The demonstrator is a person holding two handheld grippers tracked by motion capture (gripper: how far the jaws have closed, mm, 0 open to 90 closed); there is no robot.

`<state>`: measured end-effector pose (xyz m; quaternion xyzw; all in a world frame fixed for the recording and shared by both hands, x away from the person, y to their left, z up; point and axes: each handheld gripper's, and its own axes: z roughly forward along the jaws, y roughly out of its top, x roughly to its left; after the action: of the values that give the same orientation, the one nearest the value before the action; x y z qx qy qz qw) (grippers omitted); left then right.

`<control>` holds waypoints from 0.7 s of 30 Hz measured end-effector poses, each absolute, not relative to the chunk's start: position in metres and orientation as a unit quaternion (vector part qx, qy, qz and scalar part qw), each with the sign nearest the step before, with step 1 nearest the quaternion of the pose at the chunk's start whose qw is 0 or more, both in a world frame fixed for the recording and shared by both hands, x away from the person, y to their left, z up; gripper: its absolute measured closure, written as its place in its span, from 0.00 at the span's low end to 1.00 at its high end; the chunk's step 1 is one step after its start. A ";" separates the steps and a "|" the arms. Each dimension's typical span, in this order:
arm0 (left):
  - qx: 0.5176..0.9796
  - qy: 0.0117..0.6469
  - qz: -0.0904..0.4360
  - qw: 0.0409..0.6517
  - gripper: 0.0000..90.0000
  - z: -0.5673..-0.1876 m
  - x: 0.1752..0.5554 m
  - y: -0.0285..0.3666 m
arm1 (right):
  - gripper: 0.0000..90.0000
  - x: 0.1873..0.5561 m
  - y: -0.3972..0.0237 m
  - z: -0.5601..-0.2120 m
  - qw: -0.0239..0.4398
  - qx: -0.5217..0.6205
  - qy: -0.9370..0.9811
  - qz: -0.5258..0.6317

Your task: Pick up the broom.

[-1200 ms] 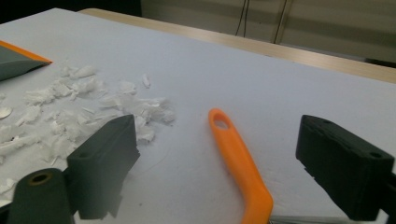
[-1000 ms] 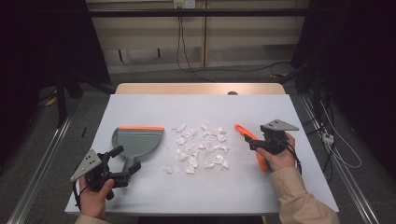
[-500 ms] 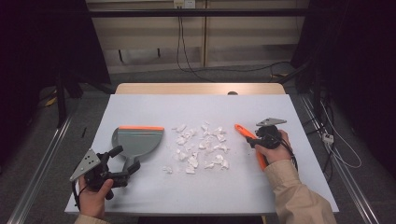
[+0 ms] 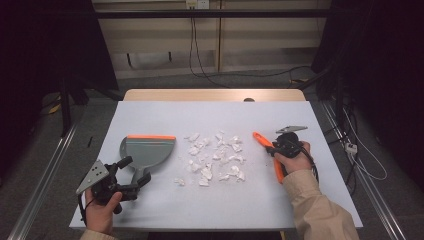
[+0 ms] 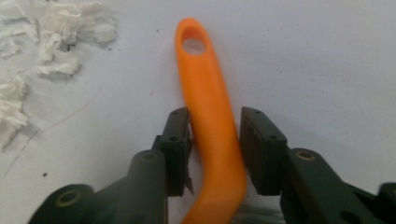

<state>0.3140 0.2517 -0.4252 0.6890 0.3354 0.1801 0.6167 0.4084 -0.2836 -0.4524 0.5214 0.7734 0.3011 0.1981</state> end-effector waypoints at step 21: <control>0.694 0.332 0.178 0.613 0.06 -0.426 0.315 0.249 | 0.75 0.413 -0.288 -0.446 0.168 0.556 0.767 0.271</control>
<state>0.3152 0.2494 -0.4259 0.6943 0.3325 0.1778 0.6130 0.4131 -0.2884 -0.4460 0.5564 0.7674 0.2706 0.1684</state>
